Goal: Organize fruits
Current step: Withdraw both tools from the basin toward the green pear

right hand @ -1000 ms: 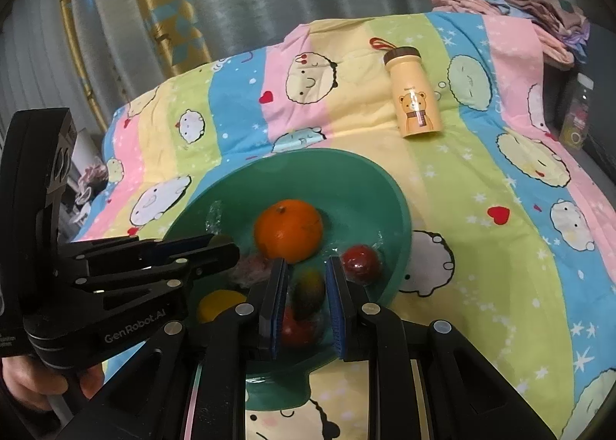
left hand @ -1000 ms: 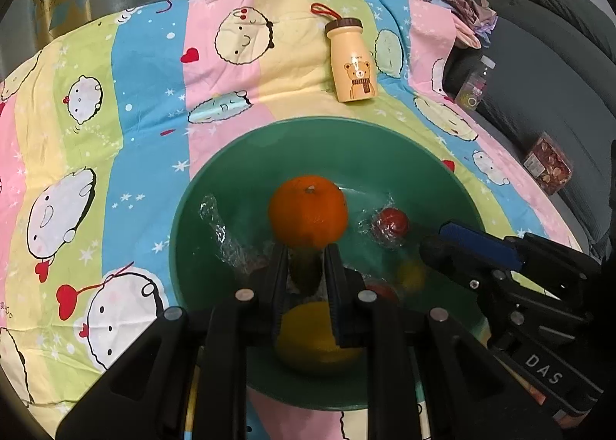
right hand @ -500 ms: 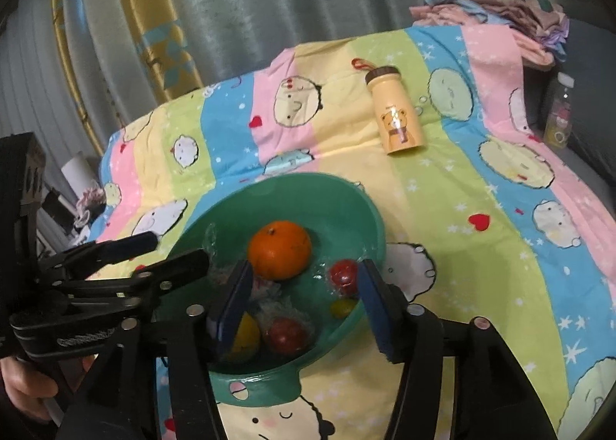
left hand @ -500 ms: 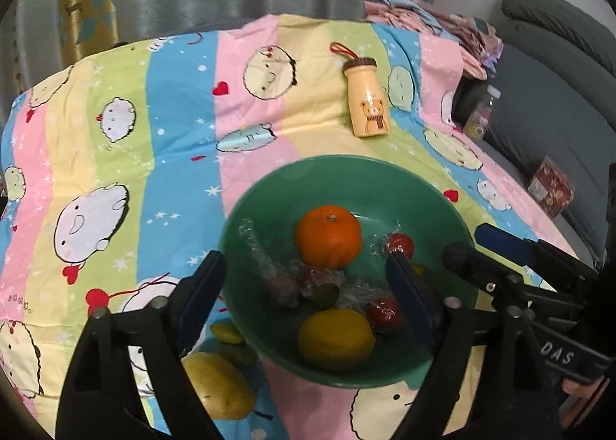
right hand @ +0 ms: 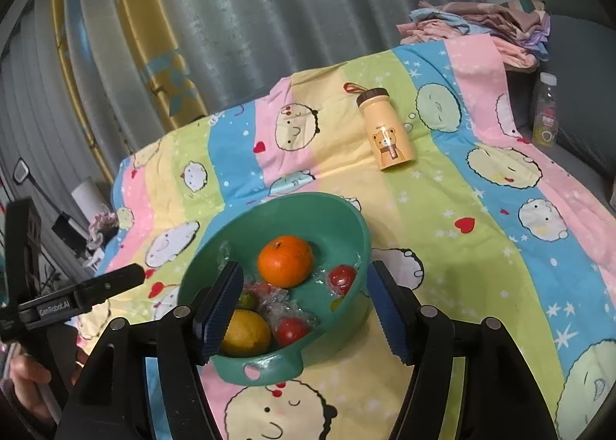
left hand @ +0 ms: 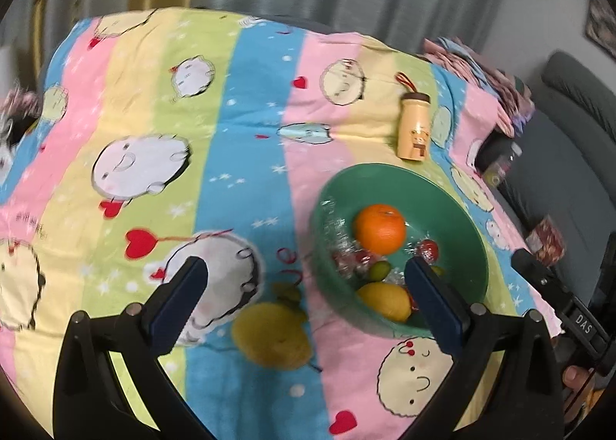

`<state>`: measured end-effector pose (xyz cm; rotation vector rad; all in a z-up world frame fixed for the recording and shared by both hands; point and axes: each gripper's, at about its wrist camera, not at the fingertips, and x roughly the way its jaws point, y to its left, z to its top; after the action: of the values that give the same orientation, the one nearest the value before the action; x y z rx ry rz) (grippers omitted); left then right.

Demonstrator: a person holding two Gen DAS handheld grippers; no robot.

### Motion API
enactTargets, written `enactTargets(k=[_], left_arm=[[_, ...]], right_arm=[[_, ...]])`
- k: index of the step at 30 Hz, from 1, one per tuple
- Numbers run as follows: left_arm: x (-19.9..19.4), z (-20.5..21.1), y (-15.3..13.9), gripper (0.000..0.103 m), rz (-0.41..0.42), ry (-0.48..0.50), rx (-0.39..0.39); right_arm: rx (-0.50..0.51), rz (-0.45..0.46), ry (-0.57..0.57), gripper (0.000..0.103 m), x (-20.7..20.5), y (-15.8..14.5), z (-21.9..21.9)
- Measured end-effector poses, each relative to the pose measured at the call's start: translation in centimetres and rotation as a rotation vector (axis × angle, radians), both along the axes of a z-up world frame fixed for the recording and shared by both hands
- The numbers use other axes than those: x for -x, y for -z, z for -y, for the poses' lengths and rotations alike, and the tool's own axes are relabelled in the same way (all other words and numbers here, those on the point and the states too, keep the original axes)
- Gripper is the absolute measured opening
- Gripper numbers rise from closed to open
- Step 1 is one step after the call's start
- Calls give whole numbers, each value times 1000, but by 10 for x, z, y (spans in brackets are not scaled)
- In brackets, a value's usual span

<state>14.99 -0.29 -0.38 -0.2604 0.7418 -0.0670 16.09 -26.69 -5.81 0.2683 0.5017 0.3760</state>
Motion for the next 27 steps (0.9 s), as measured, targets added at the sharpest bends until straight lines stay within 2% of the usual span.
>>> enactTargets(k=[3,6,15,20,27], left_arm=[[14,-18,7,102,-21,-45,76],[26,-29,17,102,-53,-65,122],[50,-44,38,102,-118,-71,160],[55,-47,44,102,-122,-52,152],[54,-50,53,102,-114,-11,200]], right_arm=[[-37,15,-61,68,8,3,-2],[-31,31,-142,68,17,7,-11],[-26,50,-436,68,50,20,-54],[4,-11,-512,68,54,36,-78],[89,-62,-550,68,56,56,-118]])
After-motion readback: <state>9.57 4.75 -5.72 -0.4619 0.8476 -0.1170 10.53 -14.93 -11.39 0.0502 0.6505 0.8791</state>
